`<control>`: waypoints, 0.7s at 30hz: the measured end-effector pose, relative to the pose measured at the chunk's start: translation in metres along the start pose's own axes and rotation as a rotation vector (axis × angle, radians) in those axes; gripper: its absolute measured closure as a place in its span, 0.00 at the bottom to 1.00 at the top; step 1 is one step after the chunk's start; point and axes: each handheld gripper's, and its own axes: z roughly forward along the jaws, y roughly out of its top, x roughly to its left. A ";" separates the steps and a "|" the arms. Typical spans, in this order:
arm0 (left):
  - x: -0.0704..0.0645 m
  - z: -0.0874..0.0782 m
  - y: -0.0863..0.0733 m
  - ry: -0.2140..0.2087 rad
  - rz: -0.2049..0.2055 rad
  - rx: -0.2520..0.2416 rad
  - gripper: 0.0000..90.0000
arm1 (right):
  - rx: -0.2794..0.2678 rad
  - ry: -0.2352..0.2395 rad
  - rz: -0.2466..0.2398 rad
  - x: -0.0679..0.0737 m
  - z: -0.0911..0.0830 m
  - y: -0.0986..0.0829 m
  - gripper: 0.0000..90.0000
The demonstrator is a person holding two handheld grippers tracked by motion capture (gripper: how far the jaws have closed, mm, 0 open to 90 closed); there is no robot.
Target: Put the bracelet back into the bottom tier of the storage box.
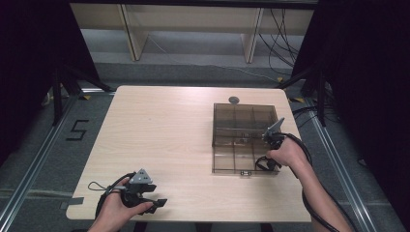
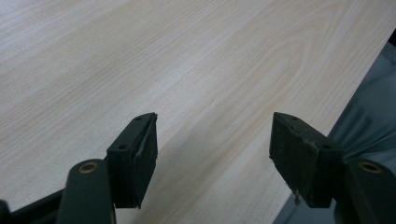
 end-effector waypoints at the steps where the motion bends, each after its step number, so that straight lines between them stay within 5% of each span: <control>1: 0.000 0.000 0.000 0.000 0.000 0.000 0.36 | 0.005 -0.003 0.005 0.000 0.000 0.000 1.00; 10: 0.001 -0.001 0.000 0.000 0.010 0.009 0.36 | 0.006 -0.017 -0.010 -0.005 0.006 0.000 1.00; 14: 0.001 -0.001 0.000 0.000 0.011 0.009 0.36 | 0.012 -0.013 0.032 -0.001 0.006 0.002 1.00; 21: 0.001 -0.001 0.000 0.000 0.011 0.009 0.36 | 0.023 -0.005 0.008 -0.002 0.004 0.002 1.00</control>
